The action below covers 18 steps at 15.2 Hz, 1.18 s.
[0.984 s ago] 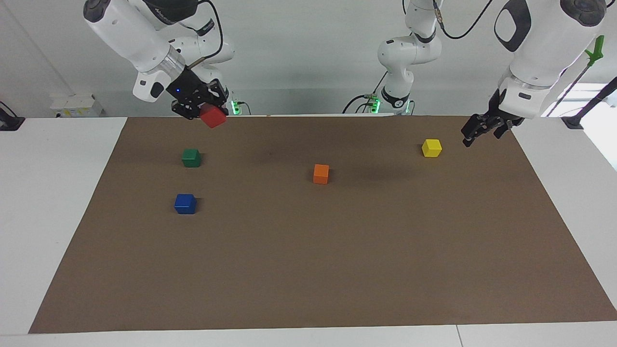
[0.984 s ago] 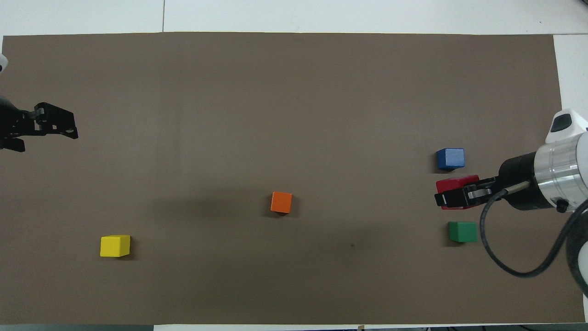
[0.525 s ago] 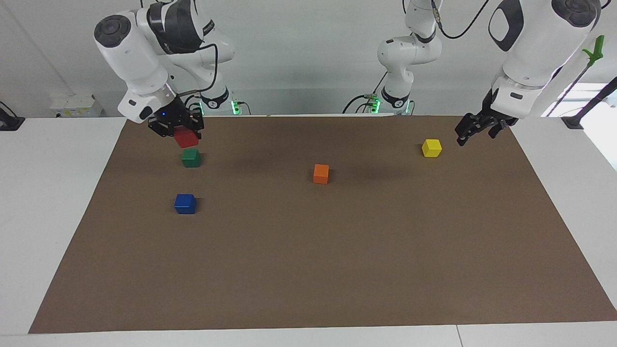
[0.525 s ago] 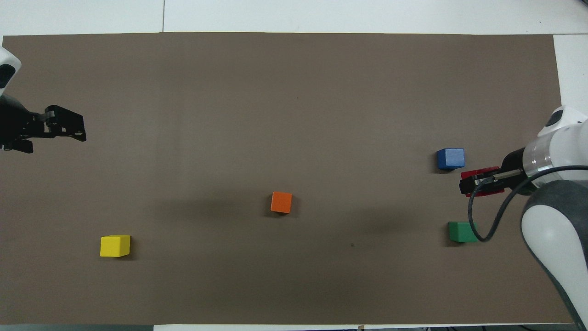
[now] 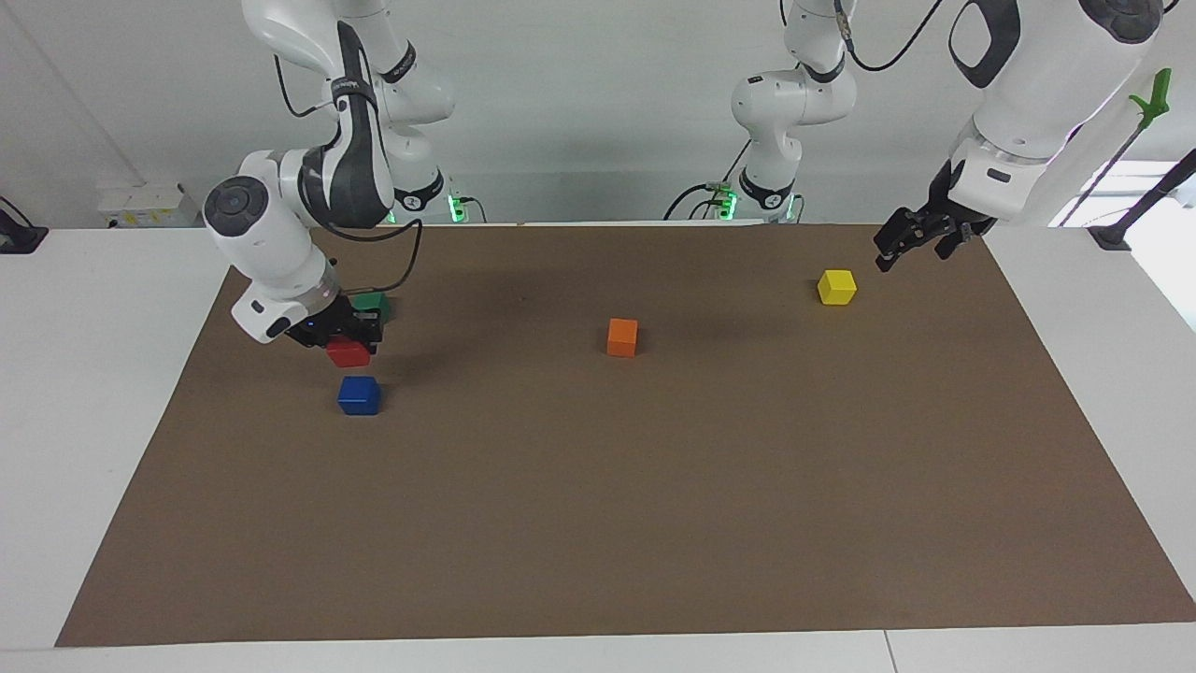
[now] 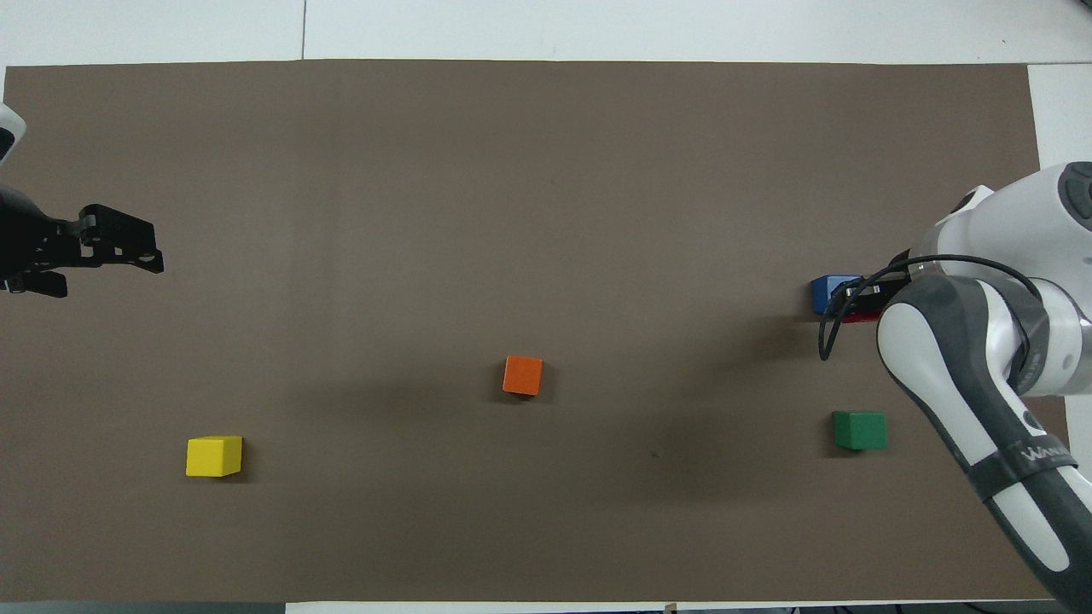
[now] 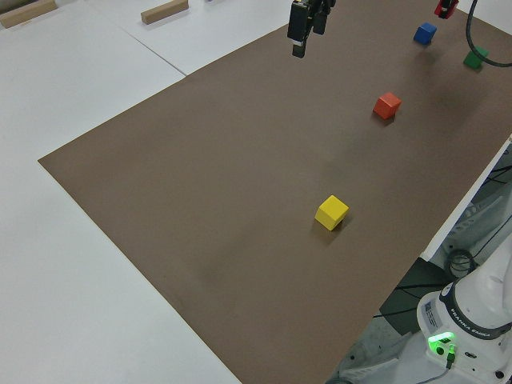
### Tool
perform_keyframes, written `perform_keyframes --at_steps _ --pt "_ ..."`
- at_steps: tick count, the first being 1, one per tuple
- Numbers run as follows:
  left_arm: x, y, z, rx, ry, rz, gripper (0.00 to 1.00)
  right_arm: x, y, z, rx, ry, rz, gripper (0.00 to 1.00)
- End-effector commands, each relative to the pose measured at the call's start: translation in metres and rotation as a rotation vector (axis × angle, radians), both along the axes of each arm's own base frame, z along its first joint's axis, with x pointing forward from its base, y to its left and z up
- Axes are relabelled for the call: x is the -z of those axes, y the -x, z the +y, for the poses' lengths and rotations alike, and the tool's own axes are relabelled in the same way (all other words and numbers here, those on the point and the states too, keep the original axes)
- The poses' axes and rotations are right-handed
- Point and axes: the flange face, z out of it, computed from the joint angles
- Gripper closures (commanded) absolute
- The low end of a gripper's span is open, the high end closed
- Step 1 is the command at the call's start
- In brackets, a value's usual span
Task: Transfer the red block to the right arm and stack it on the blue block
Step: 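Lower the red block onto the blue block with the right gripper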
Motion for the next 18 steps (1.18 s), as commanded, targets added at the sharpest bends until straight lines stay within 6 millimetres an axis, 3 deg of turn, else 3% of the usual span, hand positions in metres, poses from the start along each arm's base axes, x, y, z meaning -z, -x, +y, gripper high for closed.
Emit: perform_keyframes --at_steps 1,5,10,17,18 --pt "-0.004 0.003 -0.003 0.008 0.016 -0.058 0.0 0.016 0.0 -0.001 -0.003 0.045 -0.044 1.0" --pt "-0.006 0.003 -0.011 0.027 0.015 -0.06 0.0 0.036 0.005 -0.001 -0.011 0.048 -0.07 1.0" --pt "-0.007 0.003 -0.006 0.014 0.015 -0.066 0.0 0.051 0.006 -0.007 -0.002 0.05 -0.071 1.0" --pt "-0.007 0.007 -0.003 0.007 0.013 -0.055 0.0 0.051 0.004 -0.014 0.051 0.04 -0.075 1.0" --pt "-0.008 0.007 -0.001 0.003 0.013 -0.057 0.0 0.049 0.003 -0.015 0.055 0.039 -0.078 0.95"
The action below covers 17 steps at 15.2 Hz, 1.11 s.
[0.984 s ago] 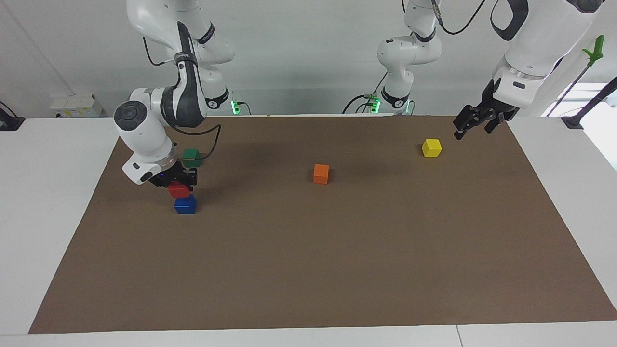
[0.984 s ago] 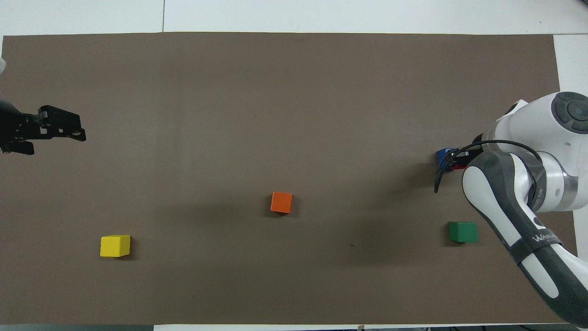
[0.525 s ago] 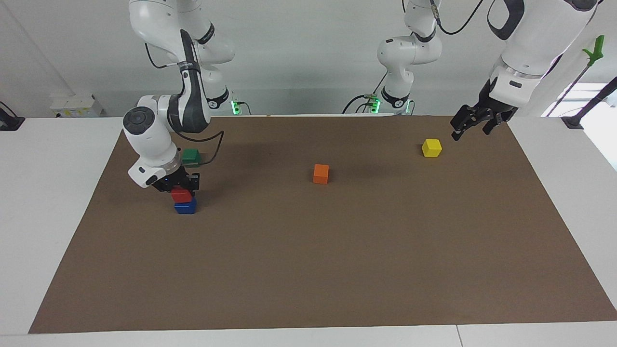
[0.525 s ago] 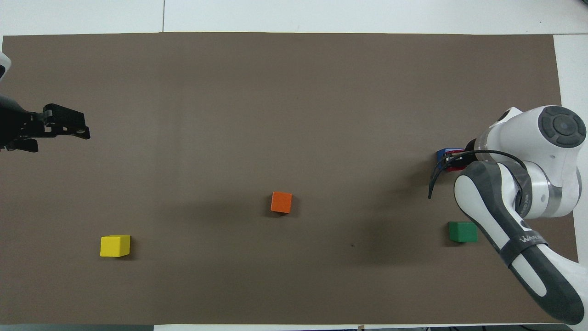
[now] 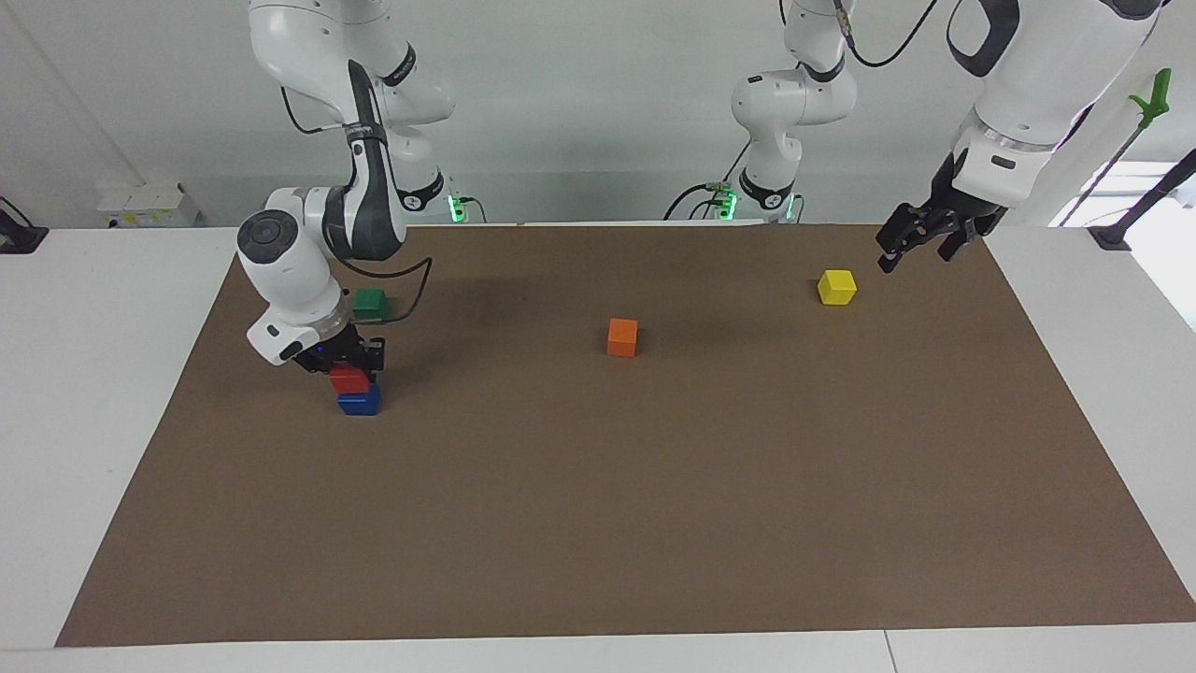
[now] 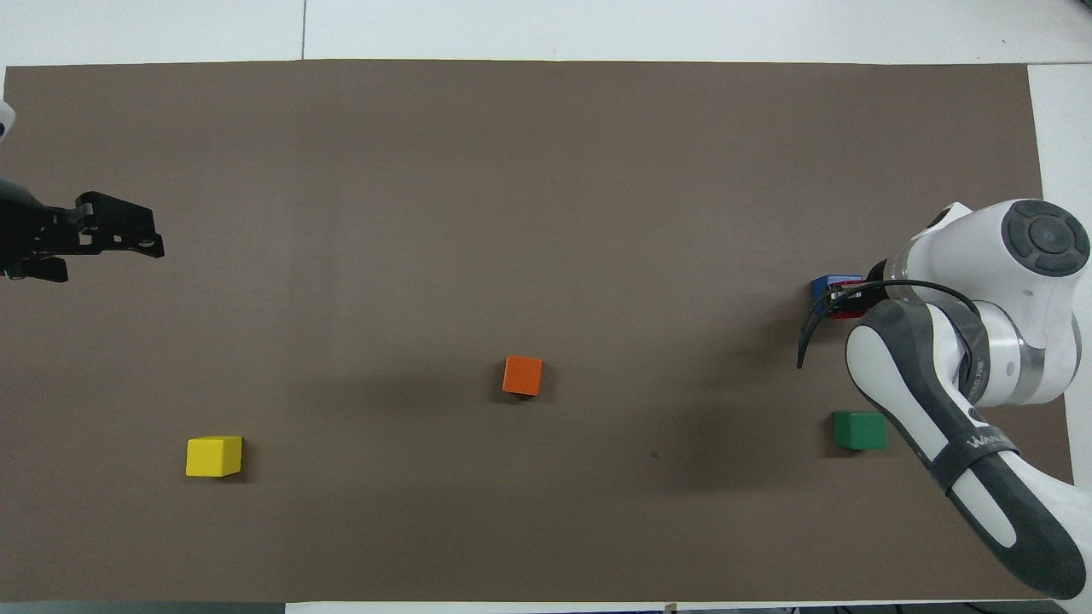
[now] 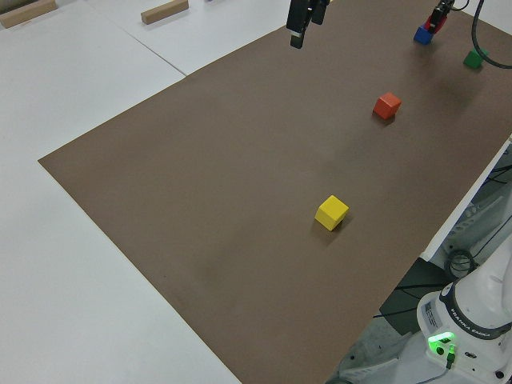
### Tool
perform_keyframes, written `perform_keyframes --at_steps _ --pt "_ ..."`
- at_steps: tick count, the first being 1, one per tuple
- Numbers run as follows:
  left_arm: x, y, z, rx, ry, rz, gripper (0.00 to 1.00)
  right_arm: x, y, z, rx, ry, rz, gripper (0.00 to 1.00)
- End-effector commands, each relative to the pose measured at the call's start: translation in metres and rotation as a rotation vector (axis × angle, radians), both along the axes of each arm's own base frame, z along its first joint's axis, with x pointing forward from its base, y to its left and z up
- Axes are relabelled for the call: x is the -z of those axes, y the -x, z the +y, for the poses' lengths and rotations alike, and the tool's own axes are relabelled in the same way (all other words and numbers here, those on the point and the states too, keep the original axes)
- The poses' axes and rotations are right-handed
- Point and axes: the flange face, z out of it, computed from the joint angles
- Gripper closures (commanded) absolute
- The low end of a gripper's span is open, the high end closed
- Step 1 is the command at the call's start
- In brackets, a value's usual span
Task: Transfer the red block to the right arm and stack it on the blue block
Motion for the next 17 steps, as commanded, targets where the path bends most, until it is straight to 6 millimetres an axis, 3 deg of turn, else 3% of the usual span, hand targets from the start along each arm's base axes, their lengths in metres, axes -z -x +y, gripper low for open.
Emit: perform_keyframes --at_steps 1,2,4,8,11,17 --pt "-0.001 0.009 0.005 -0.006 0.008 -0.005 0.0 0.003 -0.002 -0.01 0.041 0.005 -0.017 0.42" --pt "-0.001 0.01 0.006 -0.007 0.008 -0.007 0.0 0.003 -0.002 -0.01 0.039 0.005 -0.017 0.15" --pt "-0.001 0.01 0.006 -0.007 0.008 -0.007 0.0 0.003 -0.003 -0.01 0.038 0.005 -0.017 0.0" --pt "-0.001 0.009 0.005 -0.006 0.008 -0.005 0.0 -0.002 -0.007 -0.01 0.039 0.006 -0.026 0.0" --pt "-0.001 0.01 0.005 -0.006 0.007 -0.007 0.0 -0.026 -0.016 -0.01 0.034 0.005 -0.028 0.0" --pt "-0.001 0.009 0.005 -0.006 0.008 -0.005 0.0 -0.142 -0.036 -0.01 -0.057 0.005 -0.057 0.0"
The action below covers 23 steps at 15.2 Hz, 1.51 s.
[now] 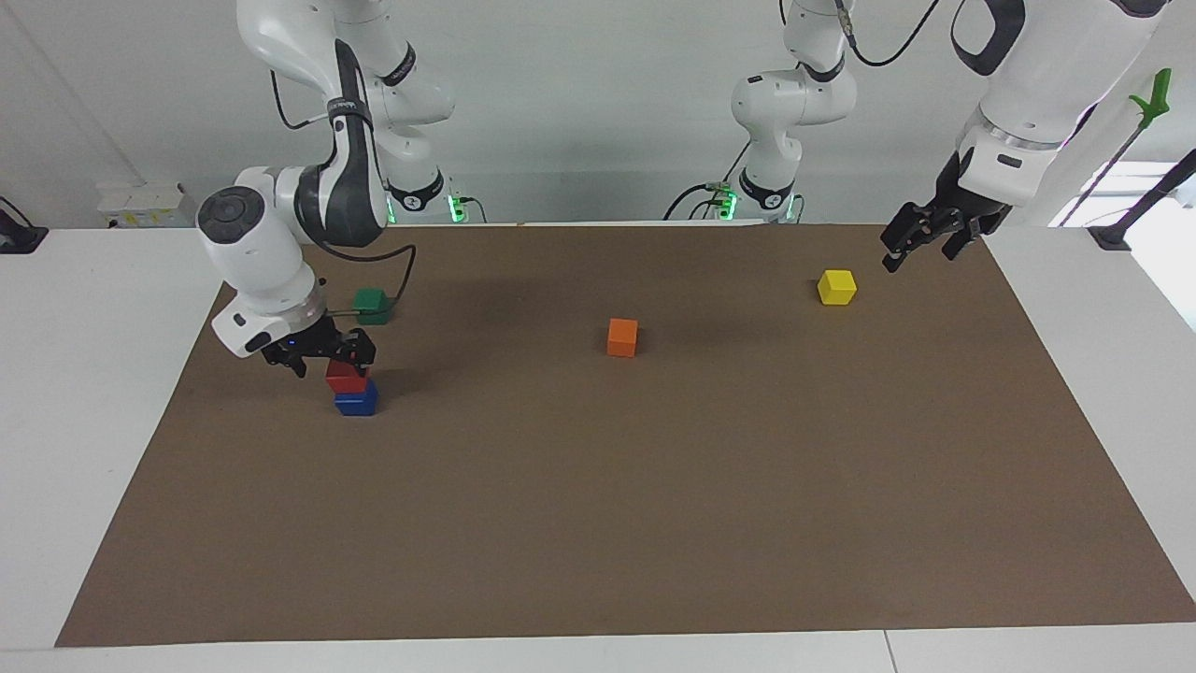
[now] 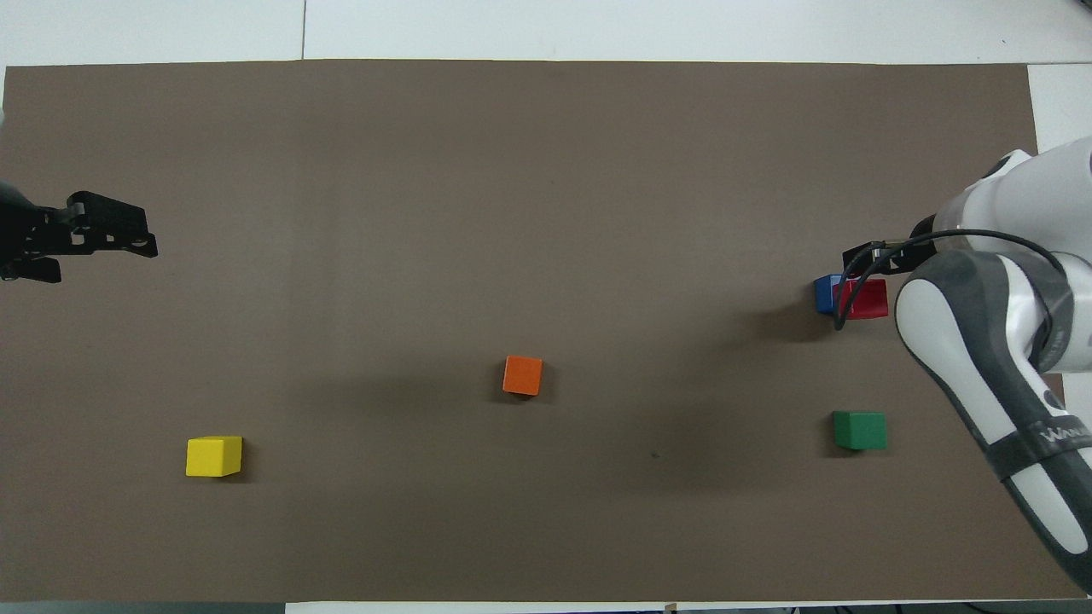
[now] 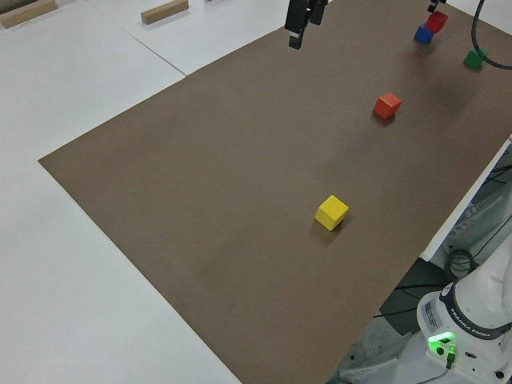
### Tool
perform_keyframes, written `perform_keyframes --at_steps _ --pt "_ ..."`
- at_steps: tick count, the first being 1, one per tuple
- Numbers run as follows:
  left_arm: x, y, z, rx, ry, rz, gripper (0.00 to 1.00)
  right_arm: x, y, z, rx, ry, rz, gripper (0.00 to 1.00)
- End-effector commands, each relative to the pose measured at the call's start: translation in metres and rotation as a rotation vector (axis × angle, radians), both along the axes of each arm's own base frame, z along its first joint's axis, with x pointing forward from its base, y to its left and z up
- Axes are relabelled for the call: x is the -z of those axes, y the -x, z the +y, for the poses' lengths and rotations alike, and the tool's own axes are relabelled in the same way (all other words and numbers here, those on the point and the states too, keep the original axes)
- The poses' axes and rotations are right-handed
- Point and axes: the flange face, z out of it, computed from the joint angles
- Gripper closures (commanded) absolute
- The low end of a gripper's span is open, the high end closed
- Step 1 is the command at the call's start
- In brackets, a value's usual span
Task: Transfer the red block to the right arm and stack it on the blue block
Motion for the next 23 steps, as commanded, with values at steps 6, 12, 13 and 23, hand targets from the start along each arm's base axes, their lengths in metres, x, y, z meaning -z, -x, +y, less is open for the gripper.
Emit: perform_keyframes --at_steps 6,12,13,23 --pt "0.001 0.009 0.001 0.002 0.008 -0.003 0.0 -0.125 0.029 -0.002 -0.062 -0.065 -0.001 0.0" --pt "0.001 0.009 0.001 0.002 0.008 -0.003 0.0 -0.165 0.043 -0.019 -0.04 -0.061 0.09 0.0" --pt "0.001 0.009 0.001 0.002 0.008 -0.003 0.0 -0.171 0.038 -0.019 -0.039 -0.056 0.071 0.0" --pt "0.0 0.009 0.001 0.002 0.008 -0.005 0.0 -0.176 0.034 -0.019 -0.043 -0.012 0.055 0.0"
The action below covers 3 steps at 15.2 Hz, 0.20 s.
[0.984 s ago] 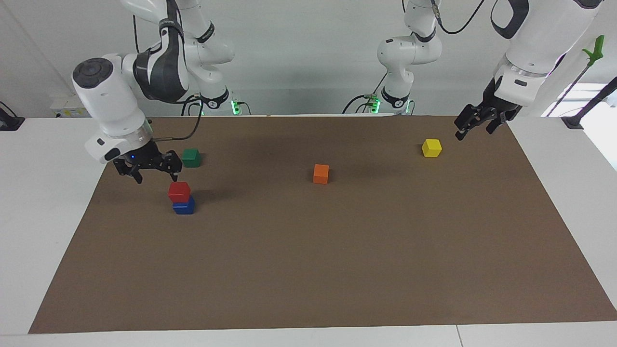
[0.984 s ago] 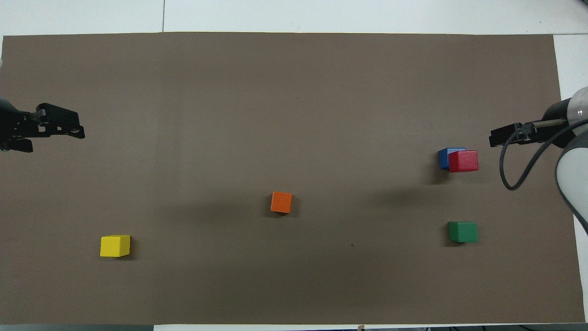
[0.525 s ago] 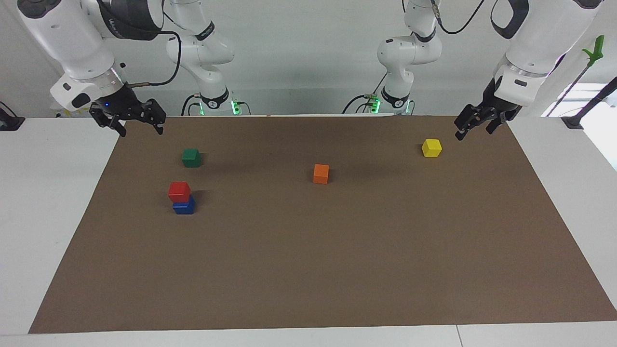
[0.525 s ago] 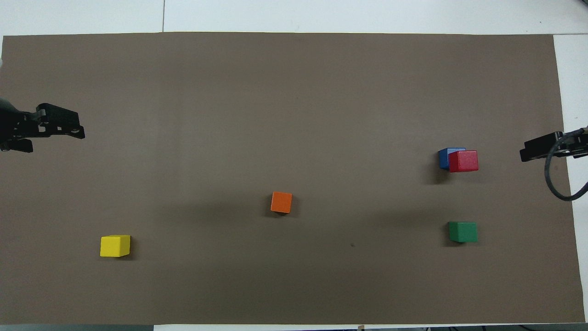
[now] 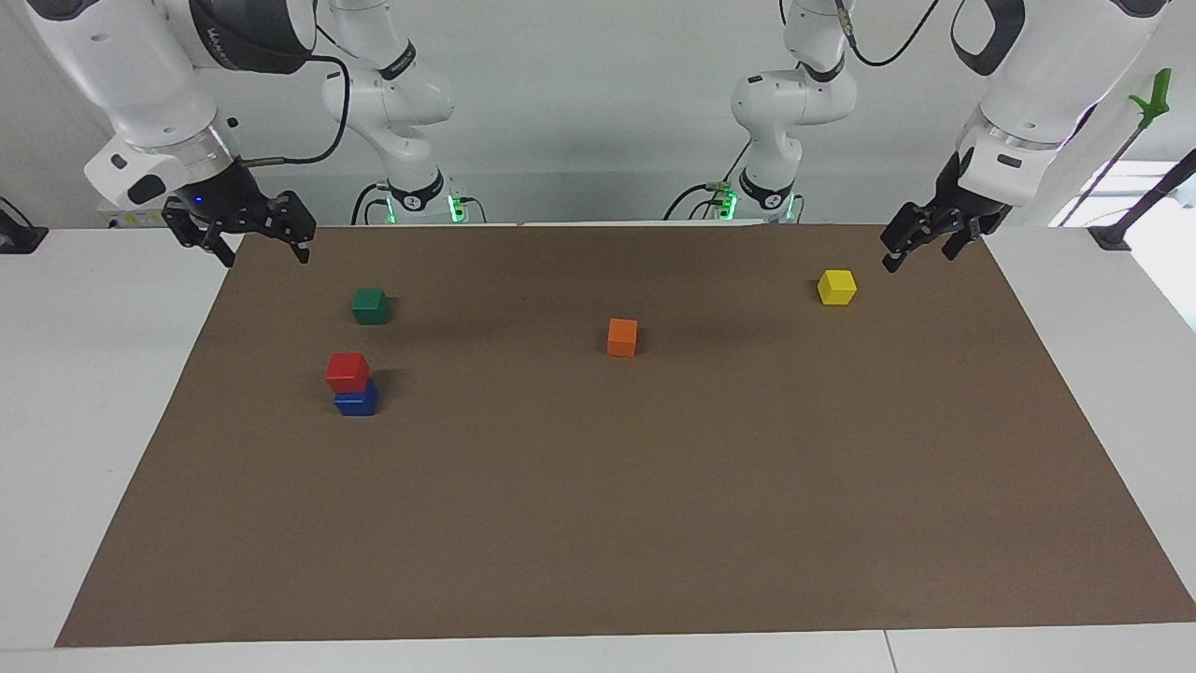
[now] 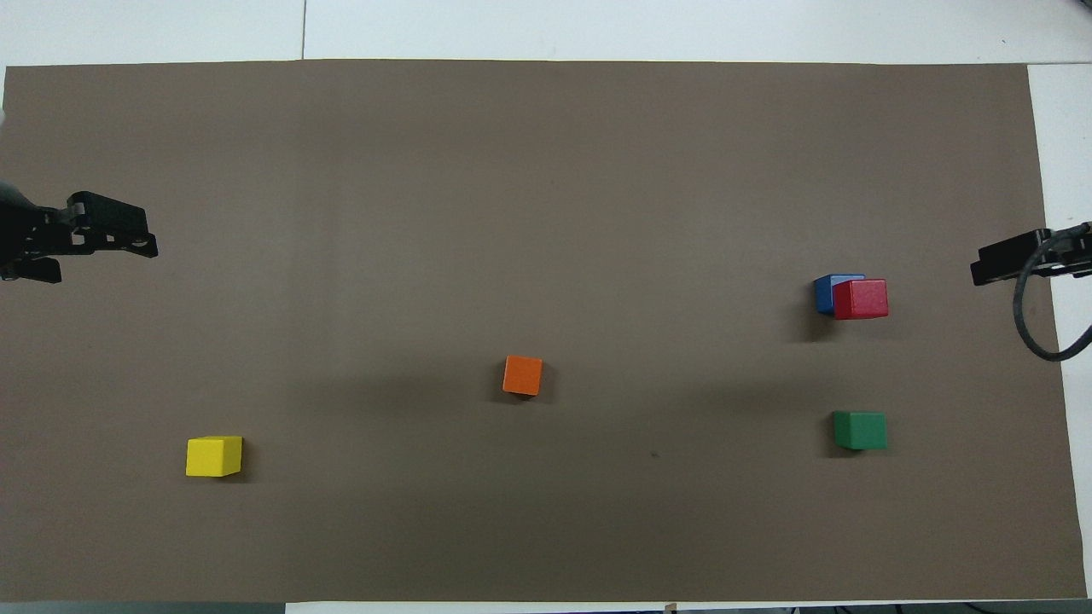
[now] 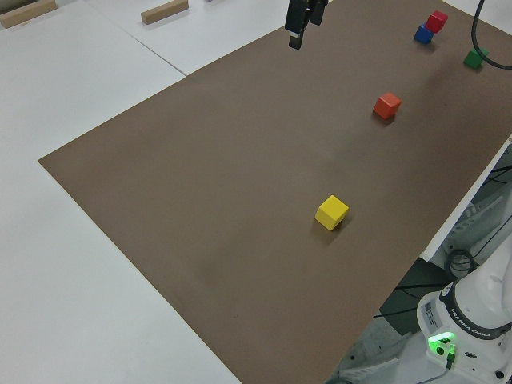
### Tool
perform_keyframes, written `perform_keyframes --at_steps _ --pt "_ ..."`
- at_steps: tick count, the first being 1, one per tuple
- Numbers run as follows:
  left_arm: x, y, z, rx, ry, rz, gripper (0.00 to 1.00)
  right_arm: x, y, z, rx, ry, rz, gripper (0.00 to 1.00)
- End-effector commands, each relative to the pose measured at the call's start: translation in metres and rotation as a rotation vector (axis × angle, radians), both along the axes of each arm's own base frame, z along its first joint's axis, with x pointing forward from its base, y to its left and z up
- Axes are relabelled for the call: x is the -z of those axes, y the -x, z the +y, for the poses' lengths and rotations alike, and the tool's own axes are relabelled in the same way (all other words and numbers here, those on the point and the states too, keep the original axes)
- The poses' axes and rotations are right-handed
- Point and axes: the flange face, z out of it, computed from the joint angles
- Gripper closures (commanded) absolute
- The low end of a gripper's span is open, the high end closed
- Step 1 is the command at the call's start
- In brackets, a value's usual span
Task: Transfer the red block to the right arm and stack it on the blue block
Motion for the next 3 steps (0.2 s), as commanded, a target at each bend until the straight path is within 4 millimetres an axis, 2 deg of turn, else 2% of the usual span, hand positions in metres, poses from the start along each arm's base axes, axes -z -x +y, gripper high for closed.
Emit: perform_keyframes --at_steps 1,3 --pt "-0.0005 0.0092 0.002 0.0 0.008 -0.005 0.0 -0.0025 -0.0039 -0.0032 -0.009 0.014 -0.001 0.0" --pt "-0.0005 0.0092 0.002 0.0 0.008 -0.005 0.0 -0.0032 -0.0031 -0.0066 -0.006 0.014 -0.001 0.0"
